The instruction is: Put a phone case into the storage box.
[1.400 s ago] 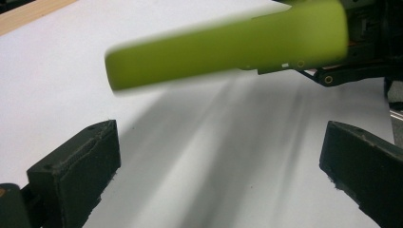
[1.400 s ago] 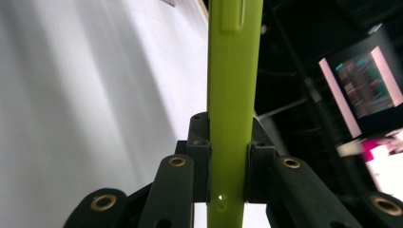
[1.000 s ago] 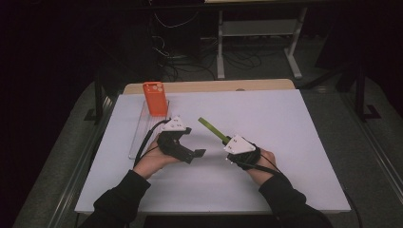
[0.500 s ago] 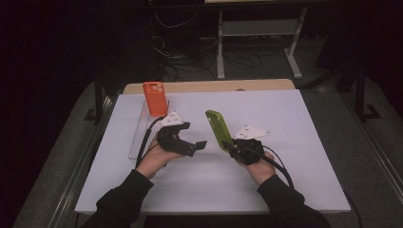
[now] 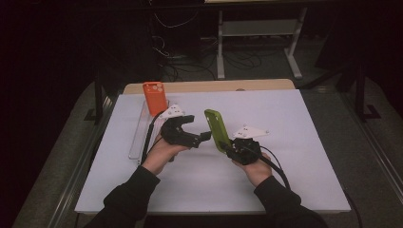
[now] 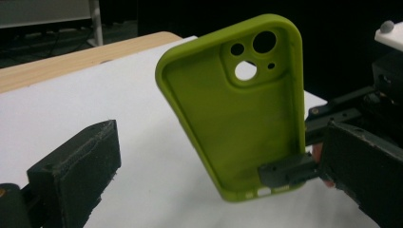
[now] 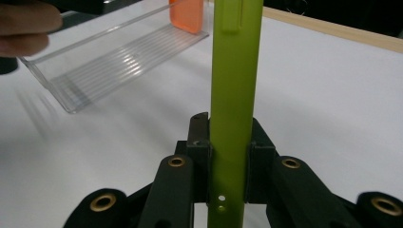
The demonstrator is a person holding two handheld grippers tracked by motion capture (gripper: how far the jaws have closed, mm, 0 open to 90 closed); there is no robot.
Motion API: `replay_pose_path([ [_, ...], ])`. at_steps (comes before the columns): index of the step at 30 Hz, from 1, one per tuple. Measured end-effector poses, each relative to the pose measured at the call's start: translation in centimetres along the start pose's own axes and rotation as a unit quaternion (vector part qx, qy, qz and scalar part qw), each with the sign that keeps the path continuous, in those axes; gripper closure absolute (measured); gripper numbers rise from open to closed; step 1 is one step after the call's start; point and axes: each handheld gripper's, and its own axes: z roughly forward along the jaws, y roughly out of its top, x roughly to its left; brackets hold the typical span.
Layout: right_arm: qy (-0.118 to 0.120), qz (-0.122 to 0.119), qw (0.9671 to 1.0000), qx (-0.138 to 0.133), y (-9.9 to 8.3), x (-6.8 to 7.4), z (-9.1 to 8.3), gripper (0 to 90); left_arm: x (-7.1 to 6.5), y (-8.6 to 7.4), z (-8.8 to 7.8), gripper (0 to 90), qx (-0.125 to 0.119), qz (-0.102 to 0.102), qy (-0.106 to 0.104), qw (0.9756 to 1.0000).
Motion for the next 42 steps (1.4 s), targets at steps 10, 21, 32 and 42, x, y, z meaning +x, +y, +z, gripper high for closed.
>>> replay_pose_path([
  [10,0.017,0.007,0.9997,-0.013,0.1,0.3,0.0,75.6,-0.2,-0.2,0.4,0.0,-0.013,-0.003,-0.014,0.9998],
  [21,0.036,0.004,0.9991,-0.021,0.4,1.1,-0.1,75.6,0.0,-0.2,0.4,0.0,-0.023,-0.004,-0.017,0.9996],
  [32,0.05,-0.006,0.9986,-0.018,0.3,2.0,0.3,75.6,-0.3,-0.2,0.6,0.0,-0.032,-0.001,-0.03,0.999],
  [42,0.053,-0.008,0.9984,-0.016,0.2,2.4,0.6,75.5,-0.4,-0.2,0.7,0.0,-0.039,-0.012,-0.031,0.9987],
])
